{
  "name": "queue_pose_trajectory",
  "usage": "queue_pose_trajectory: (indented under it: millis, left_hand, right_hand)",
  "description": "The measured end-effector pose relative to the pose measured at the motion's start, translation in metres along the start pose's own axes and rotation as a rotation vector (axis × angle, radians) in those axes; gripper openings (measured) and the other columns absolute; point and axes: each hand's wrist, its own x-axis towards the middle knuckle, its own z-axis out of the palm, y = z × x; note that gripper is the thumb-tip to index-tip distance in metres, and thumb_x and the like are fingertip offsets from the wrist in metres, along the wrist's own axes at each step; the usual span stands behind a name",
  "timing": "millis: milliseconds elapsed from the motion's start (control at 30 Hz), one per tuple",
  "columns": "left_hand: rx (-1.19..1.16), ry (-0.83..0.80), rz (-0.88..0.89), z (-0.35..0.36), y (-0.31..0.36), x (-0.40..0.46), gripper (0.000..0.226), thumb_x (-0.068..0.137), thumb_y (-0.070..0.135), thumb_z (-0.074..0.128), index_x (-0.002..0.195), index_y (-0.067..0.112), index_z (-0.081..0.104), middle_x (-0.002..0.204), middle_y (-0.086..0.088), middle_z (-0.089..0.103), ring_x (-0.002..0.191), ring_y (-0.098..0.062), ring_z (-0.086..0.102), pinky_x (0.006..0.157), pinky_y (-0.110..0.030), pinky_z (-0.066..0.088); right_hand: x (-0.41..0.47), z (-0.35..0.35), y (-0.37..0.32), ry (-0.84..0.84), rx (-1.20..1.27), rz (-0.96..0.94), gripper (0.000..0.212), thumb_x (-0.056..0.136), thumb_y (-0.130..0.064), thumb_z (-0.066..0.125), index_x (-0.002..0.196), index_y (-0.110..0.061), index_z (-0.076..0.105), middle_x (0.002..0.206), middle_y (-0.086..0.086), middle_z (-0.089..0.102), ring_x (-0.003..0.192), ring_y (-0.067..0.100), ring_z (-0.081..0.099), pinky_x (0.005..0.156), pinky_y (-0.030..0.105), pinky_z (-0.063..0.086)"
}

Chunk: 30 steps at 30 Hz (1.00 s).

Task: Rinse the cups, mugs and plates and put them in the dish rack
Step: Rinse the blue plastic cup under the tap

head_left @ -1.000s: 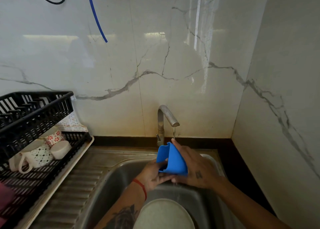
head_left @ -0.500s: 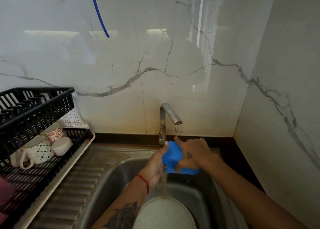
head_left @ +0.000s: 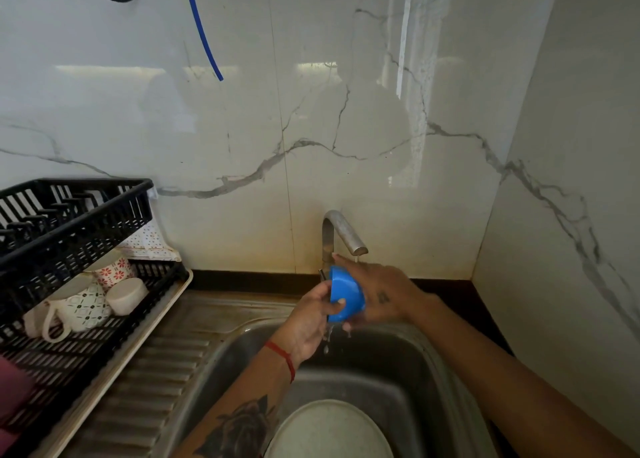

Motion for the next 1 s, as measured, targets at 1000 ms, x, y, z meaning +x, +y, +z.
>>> queue_pose_trajectory:
  millis: [1000]
  left_hand:
    - [0.073,0.040,0.000,-0.006,0.002,-0.001,0.026,0.092,0.010,0.051,0.115,0.017,0.060,0.119,-0.009,0.062,0.107,-0.022,0.061,0.078,-0.026,0.050]
  right_hand:
    - [-0.006,0.021,-0.007,0.014,-0.207,0.005,0.107,0.079,-0.057,0.065,0.148,-0.036,-0.014,0.146,0.010,0.035,0.122,0.025,0.047,0.106,0.040,0.037]
